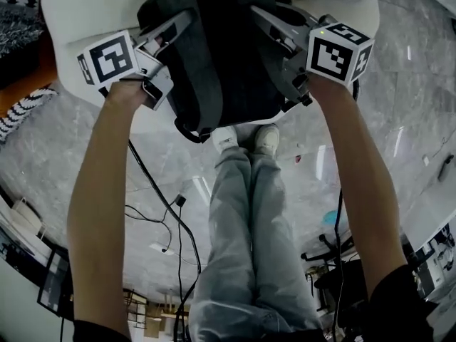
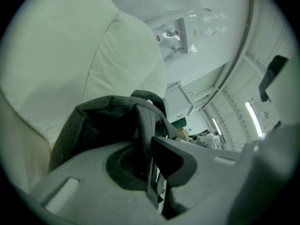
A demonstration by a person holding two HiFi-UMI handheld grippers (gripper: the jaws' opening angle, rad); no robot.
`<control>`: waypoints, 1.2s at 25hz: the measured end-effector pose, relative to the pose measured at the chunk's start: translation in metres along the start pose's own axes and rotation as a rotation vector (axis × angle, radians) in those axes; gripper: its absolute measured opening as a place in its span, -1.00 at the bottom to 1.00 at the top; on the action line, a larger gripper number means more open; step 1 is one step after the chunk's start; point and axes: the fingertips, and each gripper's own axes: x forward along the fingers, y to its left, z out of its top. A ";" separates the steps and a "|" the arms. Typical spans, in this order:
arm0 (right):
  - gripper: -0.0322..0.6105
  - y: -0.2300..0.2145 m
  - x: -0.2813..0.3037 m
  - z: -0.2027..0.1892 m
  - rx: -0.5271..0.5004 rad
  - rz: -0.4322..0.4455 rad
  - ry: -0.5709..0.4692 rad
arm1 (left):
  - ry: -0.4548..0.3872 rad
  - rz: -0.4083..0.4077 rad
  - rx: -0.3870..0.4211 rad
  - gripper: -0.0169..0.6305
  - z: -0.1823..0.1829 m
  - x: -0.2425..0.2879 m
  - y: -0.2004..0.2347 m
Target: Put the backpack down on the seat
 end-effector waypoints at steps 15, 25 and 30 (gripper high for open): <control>-0.59 -0.059 0.053 -0.012 -0.016 -0.140 0.030 | -0.011 0.245 -0.062 -0.56 0.015 0.002 0.076; -0.50 -0.039 -0.012 -0.012 -0.002 -0.229 0.017 | -0.033 0.382 -0.052 -0.89 -0.013 -0.059 0.039; -0.67 -0.003 -0.034 -0.018 -0.033 -0.215 0.044 | -0.046 0.383 -0.024 -0.95 -0.031 -0.066 -0.005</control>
